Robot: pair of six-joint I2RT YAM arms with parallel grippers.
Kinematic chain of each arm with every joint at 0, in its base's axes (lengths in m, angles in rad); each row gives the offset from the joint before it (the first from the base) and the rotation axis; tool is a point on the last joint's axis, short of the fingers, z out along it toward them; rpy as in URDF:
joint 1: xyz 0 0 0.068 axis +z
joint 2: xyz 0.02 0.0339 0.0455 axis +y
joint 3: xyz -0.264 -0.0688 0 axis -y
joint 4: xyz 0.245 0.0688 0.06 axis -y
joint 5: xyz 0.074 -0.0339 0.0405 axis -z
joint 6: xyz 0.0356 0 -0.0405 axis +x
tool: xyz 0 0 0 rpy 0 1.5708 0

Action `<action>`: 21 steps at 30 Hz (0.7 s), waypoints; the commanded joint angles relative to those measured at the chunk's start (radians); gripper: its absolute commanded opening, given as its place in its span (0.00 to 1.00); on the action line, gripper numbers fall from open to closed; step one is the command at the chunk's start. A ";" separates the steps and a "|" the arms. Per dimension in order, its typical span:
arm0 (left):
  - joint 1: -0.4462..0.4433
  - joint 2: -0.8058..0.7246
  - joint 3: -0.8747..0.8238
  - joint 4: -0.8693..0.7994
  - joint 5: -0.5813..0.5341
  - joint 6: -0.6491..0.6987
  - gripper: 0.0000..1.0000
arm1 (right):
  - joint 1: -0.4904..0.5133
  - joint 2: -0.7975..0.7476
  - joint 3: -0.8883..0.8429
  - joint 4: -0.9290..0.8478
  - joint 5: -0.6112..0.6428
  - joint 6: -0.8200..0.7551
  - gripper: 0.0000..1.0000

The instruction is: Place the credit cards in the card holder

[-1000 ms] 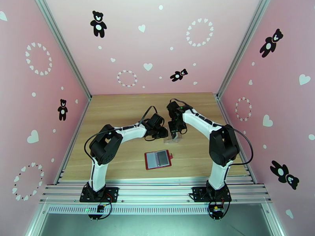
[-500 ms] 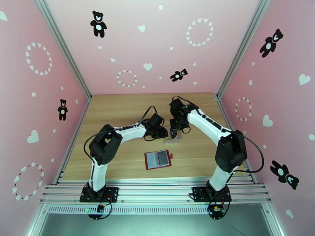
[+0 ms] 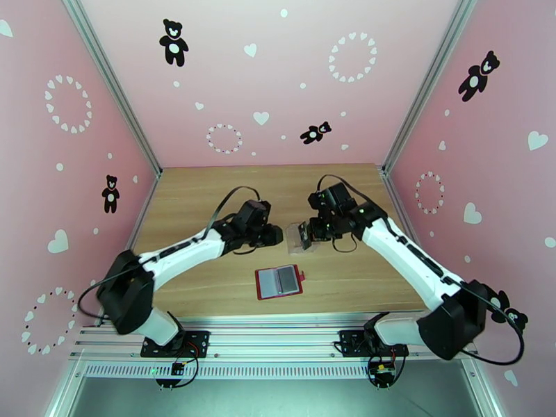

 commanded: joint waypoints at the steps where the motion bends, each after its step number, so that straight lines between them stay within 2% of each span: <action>1: -0.009 -0.112 -0.184 0.023 0.006 -0.043 0.34 | 0.050 -0.052 -0.131 0.177 -0.152 0.125 0.00; 7: -0.063 -0.284 -0.410 0.064 -0.021 -0.124 0.32 | 0.183 -0.028 -0.292 0.365 -0.128 0.236 0.00; 14: -0.111 -0.208 -0.470 0.177 -0.018 -0.166 0.28 | 0.241 0.063 -0.364 0.476 -0.081 0.281 0.00; 21: -0.119 -0.143 -0.470 0.205 -0.028 -0.166 0.25 | 0.246 0.114 -0.379 0.510 -0.064 0.282 0.00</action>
